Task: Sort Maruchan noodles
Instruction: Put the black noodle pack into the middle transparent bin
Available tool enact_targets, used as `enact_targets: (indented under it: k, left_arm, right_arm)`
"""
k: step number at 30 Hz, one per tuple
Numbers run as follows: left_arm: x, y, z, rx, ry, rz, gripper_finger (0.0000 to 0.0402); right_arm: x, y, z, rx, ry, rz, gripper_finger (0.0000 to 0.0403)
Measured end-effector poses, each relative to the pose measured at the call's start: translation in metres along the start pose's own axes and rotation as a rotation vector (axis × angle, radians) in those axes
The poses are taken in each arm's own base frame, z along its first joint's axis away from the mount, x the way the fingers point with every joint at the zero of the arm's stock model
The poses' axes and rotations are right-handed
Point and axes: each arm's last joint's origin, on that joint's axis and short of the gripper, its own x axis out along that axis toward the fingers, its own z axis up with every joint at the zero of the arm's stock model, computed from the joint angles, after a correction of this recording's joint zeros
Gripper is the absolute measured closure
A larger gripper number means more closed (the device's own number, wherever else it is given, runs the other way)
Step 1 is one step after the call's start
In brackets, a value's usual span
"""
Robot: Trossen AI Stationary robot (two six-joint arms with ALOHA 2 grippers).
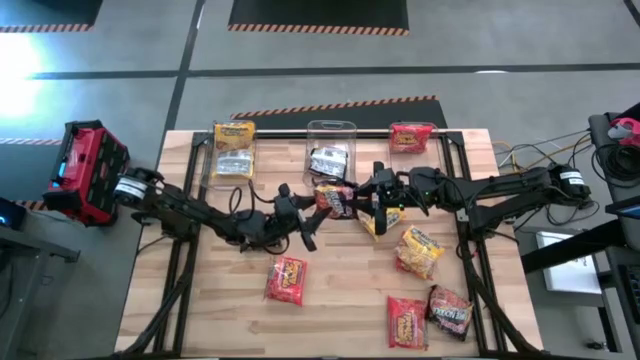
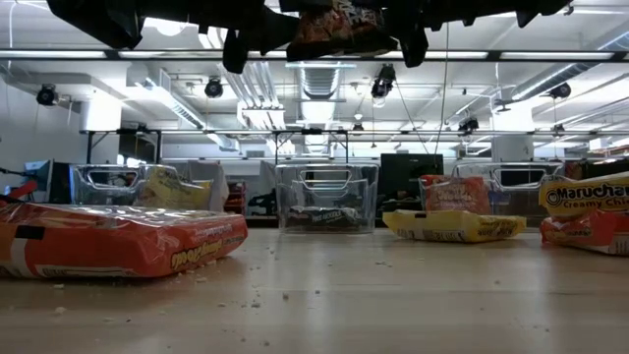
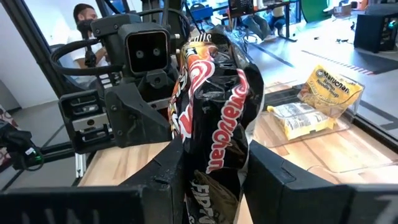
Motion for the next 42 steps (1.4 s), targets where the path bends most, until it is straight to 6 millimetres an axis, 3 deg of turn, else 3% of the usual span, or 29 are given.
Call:
enact_targets:
  k: [15, 28, 34, 42]
  left_arm:
    - [-0.006, 0.006, 0.001, 0.107, 0.135, 0.065, 0.0225]
    - [-0.016, 0.018, 0.012, 0.203, 0.224, 0.180, 0.0225]
    - [-0.020, 0.022, 0.012, 0.189, 0.253, 0.238, 0.0225]
    - [-0.021, 0.022, 0.009, 0.159, 0.266, 0.242, 0.0225]
  right_arm:
    - [0.000, -0.002, -0.005, 0.006, 0.057, 0.003, 0.0295]
    - [-0.014, -0.009, 0.002, -0.001, 0.071, -0.061, 0.0296]
    - [-0.013, -0.028, 0.002, -0.057, 0.081, -0.154, 0.0296]
    - [-0.022, -0.072, 0.013, -0.085, 0.085, -0.334, 0.0296]
